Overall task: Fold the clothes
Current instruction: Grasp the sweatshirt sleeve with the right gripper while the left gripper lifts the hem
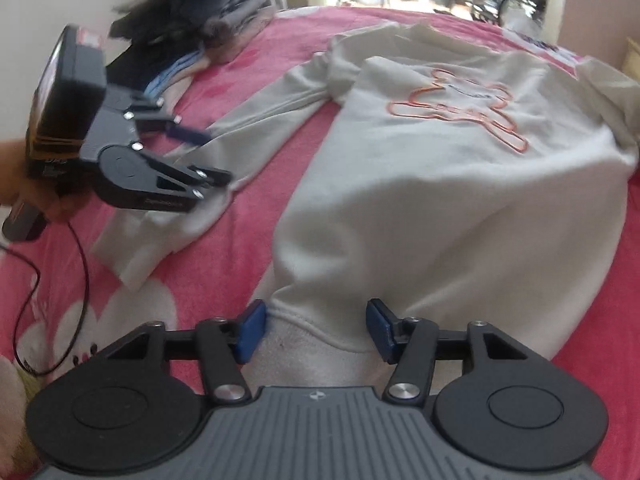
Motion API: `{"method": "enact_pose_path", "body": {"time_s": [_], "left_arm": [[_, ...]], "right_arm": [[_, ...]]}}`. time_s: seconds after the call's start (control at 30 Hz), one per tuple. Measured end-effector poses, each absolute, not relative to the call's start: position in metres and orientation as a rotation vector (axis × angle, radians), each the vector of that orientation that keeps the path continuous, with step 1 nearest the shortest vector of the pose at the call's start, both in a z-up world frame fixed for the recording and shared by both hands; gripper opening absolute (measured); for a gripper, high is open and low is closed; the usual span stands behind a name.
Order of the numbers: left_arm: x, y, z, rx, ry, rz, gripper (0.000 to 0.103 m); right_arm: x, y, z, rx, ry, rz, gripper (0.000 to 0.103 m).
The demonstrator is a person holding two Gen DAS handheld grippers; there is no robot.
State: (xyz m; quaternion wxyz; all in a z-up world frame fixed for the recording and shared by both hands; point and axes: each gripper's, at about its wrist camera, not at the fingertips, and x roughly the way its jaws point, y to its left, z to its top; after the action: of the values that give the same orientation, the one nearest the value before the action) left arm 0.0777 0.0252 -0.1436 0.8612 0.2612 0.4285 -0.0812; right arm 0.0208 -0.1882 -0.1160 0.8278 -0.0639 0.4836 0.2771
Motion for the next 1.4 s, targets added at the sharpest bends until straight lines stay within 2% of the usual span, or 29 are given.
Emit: {"method": "enact_pose_path", "body": {"time_s": [0.03,0.07,0.1,0.17,0.3,0.43,0.47,0.53,0.67,0.8,0.87,0.9,0.93,1.03,1.27,1.4], "left_arm": [[0.08,0.028,-0.142,0.57,0.888,-0.142,0.015],[0.084,0.031,-0.14,0.582,0.879,-0.123,0.012],[0.088,0.034,-0.136,0.601,0.858,-0.094,0.01],[0.098,0.042,-0.126,0.66,0.795,-0.021,0.006],[0.138,0.065,-0.103,0.754,0.65,0.173,0.005],[0.169,0.085,-0.071,0.566,0.674,0.167,0.008],[0.167,0.083,-0.069,0.508,0.705,0.111,0.021],[0.159,0.077,-0.07,0.393,0.781,-0.019,0.037],[0.134,0.046,-0.104,0.33,0.956,-0.237,0.041],[0.111,0.019,-0.144,0.506,0.984,-0.24,0.045],[0.103,0.015,-0.147,0.57,0.921,-0.227,0.043],[0.103,0.016,-0.147,0.581,0.908,-0.213,0.038],[0.105,0.017,-0.146,0.591,0.902,-0.194,0.023],[0.119,0.022,-0.148,0.647,0.906,-0.156,0.01],[0.157,0.047,-0.15,0.909,0.764,0.063,0.008],[0.184,0.066,-0.131,0.864,0.745,0.224,0.017]], "right_arm": [[0.022,-0.191,-0.116,-0.122,1.03,0.582,0.043],[0.021,-0.197,-0.116,-0.116,1.033,0.583,0.023],[0.019,-0.203,-0.114,-0.107,1.035,0.58,0.011],[0.02,-0.216,-0.106,-0.055,1.022,0.561,0.008],[0.029,-0.257,-0.083,0.165,0.968,0.506,0.007],[0.042,-0.296,-0.073,0.351,0.926,0.434,0.007],[0.045,-0.305,-0.073,0.388,0.912,0.415,0.007],[0.051,-0.325,-0.071,0.476,0.876,0.375,0.007],[0.064,-0.378,-0.074,0.686,0.786,0.257,0.007],[0.074,-0.418,-0.097,0.901,0.762,0.154,0.007],[0.075,-0.432,-0.109,0.987,0.761,0.12,0.007],[0.075,-0.435,-0.113,1.004,0.759,0.112,0.007],[0.074,-0.437,-0.116,1.02,0.757,0.106,0.007],[0.075,-0.442,-0.124,1.063,0.751,0.1,0.007],[0.077,-0.452,-0.14,1.119,0.76,0.086,0.007],[0.077,-0.454,-0.142,1.137,0.774,0.098,0.007]]}}
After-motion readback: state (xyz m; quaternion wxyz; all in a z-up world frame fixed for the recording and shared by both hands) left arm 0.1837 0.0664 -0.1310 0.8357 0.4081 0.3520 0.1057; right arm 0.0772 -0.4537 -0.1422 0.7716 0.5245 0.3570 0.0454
